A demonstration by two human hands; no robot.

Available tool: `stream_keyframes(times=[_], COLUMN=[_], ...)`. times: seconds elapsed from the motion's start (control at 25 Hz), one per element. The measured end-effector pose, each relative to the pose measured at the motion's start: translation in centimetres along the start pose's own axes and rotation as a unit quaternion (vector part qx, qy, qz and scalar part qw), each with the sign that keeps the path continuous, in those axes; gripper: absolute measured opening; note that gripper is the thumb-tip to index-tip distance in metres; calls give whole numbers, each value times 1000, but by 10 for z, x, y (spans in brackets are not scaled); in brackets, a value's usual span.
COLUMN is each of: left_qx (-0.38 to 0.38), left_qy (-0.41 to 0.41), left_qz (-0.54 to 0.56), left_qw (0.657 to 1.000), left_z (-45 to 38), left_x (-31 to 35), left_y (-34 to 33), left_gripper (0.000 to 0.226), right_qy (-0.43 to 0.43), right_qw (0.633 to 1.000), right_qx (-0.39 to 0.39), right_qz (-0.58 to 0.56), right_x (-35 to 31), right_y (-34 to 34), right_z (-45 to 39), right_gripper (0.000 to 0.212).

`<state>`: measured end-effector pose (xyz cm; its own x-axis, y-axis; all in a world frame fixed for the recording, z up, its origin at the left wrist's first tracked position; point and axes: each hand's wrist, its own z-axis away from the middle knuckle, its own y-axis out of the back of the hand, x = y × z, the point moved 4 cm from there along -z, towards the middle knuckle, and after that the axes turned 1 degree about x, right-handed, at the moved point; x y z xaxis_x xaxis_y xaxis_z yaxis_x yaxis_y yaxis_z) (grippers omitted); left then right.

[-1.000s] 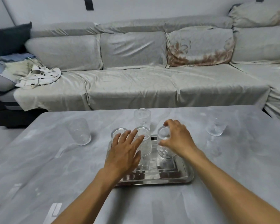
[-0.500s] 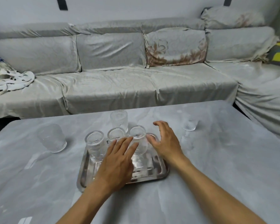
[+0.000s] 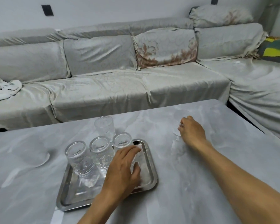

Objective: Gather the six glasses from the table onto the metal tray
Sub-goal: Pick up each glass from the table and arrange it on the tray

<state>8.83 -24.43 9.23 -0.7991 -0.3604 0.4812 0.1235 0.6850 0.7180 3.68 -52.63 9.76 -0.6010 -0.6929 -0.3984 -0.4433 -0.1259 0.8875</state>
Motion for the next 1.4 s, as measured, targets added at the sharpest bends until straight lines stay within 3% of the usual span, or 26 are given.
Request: stream_keyframes(times=[0.12, 0.2, 0.28, 0.36, 0.48, 0.52, 0.56, 0.72, 0.8, 0.92, 1.2, 1.28, 1.4], left_qx=[10, 22, 38, 90, 169, 179, 180, 117, 65, 31, -7, 49, 206], left_qy=[79, 164, 240, 288, 365, 381, 384, 301, 249, 217, 190, 220, 352], left_qz=[77, 192, 323, 397, 407, 394, 371, 176, 70, 1, 5, 49, 41], left_qw=[994, 967, 915, 867, 820, 817, 826, 930, 964, 976, 982, 973, 912], left_z=[12, 25, 41, 58, 77, 81, 83, 70, 64, 59, 57, 59, 45], left_x=[2, 4, 4, -2, -29, -42, -54, -85, -89, -96, -112, -128, -183], left_y=[16, 26, 37, 55, 90, 104, 116, 142, 135, 122, 127, 143, 183], left_gripper=[37, 44, 60, 62, 61, 61, 60, 62, 66, 65, 59, 49, 47], right_qy=[35, 45, 30, 16, -47, -65, -75, -37, 11, 48, 94, 118, 140], right_qw=[983, 934, 838, 762, 688, 680, 695, 869, 902, 914, 914, 913, 907], right_qx=[86, 75, -22, -126, -234, -262, -277, -198, -175, -172, -203, -200, -197], right_qz=[-158, -346, -545, -635, -686, -682, -660, -452, -395, -364, -338, -334, -345], right_x=[-14, -36, -72, -114, -165, -179, -188, -190, -186, -183, -195, -204, -215], right_y=[13, 22, 18, 3, -23, -29, -35, -40, -31, -26, -39, -42, -48], right_z=[47, 99, 153, 193, 222, 225, 224, 210, 208, 207, 216, 222, 227], right_gripper=[9, 9, 10, 10, 9, 12, 14, 26, 35, 40, 29, 24, 20])
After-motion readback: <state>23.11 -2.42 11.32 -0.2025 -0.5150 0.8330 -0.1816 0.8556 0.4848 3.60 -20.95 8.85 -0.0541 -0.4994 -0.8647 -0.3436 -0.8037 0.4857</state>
